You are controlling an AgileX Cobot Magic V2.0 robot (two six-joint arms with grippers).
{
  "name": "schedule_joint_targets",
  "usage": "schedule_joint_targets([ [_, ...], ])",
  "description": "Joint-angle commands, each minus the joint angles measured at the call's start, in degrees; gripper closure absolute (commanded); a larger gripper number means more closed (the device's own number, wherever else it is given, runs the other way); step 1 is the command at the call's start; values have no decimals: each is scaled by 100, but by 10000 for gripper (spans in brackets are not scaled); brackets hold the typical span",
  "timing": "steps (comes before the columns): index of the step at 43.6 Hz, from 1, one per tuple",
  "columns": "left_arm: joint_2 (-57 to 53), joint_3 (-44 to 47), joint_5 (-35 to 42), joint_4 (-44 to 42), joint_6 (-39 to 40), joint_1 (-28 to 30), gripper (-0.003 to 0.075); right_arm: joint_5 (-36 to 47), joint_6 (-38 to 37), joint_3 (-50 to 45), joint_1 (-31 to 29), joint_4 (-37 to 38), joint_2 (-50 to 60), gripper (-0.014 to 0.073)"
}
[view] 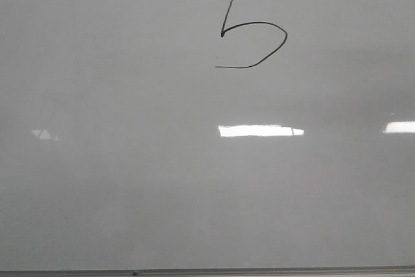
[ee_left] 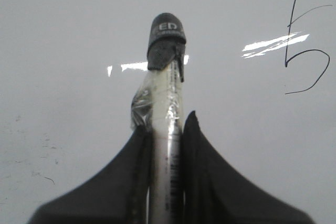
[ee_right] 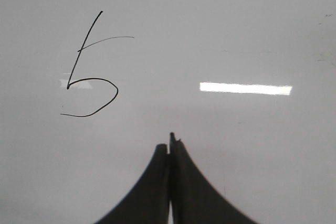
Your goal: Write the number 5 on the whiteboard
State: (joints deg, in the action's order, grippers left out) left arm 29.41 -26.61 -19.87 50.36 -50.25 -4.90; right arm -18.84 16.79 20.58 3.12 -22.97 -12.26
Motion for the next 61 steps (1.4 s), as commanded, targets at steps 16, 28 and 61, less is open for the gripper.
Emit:
schedule_joint_targets([
  [16,5,-170,339,177,53,7,741,455,-16,147,-32,-62,-46,664],
  [28,-5,-170,359,52,136,7,741,455,-16,147,-32,-62,-46,664],
  [61,335,628,4144,-6120,7532,14,740,455,-16,147,-32,-62,-46,664],
])
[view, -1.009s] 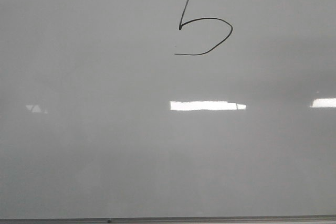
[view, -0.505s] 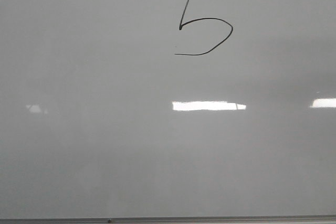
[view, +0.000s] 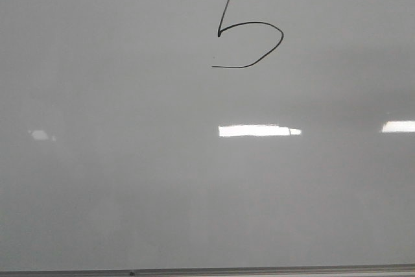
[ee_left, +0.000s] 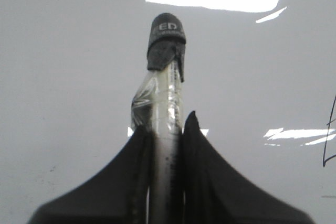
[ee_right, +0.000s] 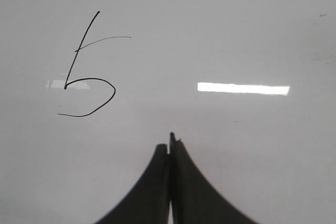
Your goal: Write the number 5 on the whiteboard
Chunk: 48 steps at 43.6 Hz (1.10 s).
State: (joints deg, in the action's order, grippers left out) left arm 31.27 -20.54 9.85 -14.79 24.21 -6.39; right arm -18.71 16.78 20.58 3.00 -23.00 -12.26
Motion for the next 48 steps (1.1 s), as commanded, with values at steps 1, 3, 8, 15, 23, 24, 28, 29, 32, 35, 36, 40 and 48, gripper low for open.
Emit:
schedule_joint_targets([
  [1,186,69,1344,480,86,228,740,442,-15,147,-21,-60,-46,664],
  [3,280,165,1678,615,86,394,740,442,-15,147,-21,-60,-46,664],
  [8,645,235,2063,764,215,724,740,442,-15,147,-21,-60,-46,664],
  [15,1520,235,2863,693,584,852,738,442,-15,147,-21,-60,-46,664],
  [23,2757,68,3489,157,763,984,738,442,-15,147,-21,-60,-46,664],
  [24,2883,37,3586,-48,881,1030,738,442,-15,147,-21,-60,-46,664],
  [28,3469,-97,4370,-1173,1967,1449,738,442,-15,147,-21,-60,-46,664],
  [29,3601,-127,4583,-1442,2233,1580,738,442,-15,147,-21,-60,-46,664],
  [32,4039,-272,5226,-2328,2931,2057,738,442,-15,147,-21,-60,-46,664],
  [35,4407,-473,5589,-3074,3465,2483,738,442,-15,147,-21,-60,-46,664],
  [36,4495,-528,5690,-3307,3586,2583,738,442,-15,147,-21,-60,-46,664],
  [40,4766,-649,5807,-3445,3658,2828,738,442,-15,147,-21,-60,-46,664],
  [48,5082,-795,5842,-3520,3357,3129,738,442,-15,147,-21,-60,-46,664],
])
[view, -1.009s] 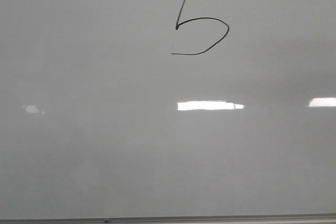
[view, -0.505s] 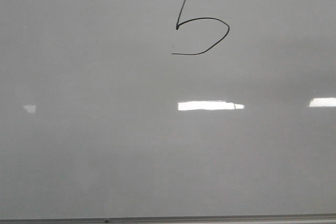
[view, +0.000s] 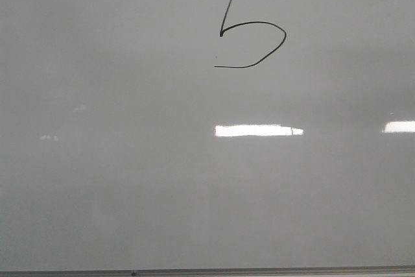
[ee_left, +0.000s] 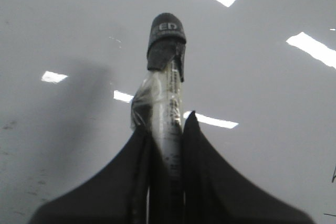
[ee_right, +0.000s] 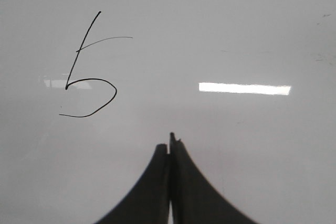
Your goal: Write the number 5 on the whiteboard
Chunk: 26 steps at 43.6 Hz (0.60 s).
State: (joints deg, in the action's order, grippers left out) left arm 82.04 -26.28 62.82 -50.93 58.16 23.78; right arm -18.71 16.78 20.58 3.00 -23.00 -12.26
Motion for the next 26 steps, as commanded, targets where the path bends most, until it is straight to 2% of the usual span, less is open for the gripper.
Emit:
schedule_joint_targets([
  [1,47,-240,577,66,-39,126,738,442,-15,147,-21,-60,-46,664],
  [4,191,-343,575,-24,-100,150,738,442,-15,147,-21,-60,-46,664],
  [9,488,-543,605,-26,-639,164,738,442,-15,147,-21,-60,-46,664],
  [17,940,-805,614,-1,-700,164,740,442,-15,147,-21,-60,-46,664],
  [26,1128,-864,569,171,-1284,102,735,442,-15,147,-21,-60,-46,664],
])
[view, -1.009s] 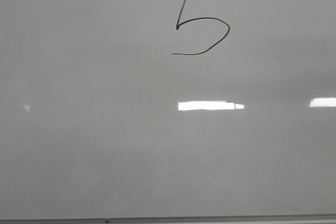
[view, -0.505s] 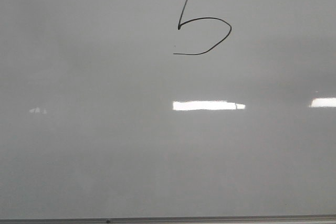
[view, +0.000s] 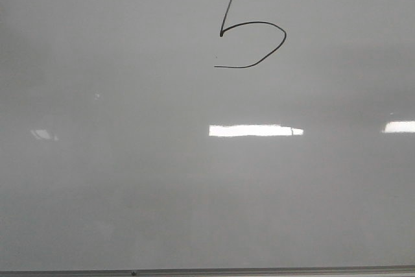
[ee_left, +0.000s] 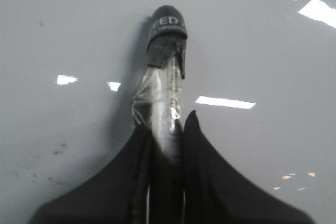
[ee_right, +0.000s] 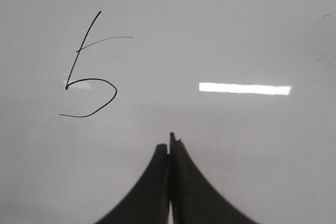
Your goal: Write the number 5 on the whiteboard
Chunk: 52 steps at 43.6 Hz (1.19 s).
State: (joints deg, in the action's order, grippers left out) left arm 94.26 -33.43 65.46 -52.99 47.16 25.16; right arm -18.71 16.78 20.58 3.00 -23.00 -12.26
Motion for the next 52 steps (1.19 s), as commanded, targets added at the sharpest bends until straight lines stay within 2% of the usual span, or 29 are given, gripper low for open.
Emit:
schedule_joint_targets([
  [1,-93,-149,307,376,-211,-36,729,442,-15,147,-21,-60,-46,664],
  [16,-68,-149,240,412,-210,-59,452,442,-15,147,-21,-60,-46,664],
  [27,-68,-149,192,412,-210,-95,342,442,-15,147,-21,-60,-46,664],
  [36,-424,-108,-101,396,-210,-38,211,442,-15,147,-21,-60,-46,664],
  [44,-1375,120,-597,411,-296,-38,219,442,-15,147,-21,-60,-46,664],
  [52,-2493,541,-786,581,-296,-38,351,442,-15,147,-21,-60,-46,664],
])
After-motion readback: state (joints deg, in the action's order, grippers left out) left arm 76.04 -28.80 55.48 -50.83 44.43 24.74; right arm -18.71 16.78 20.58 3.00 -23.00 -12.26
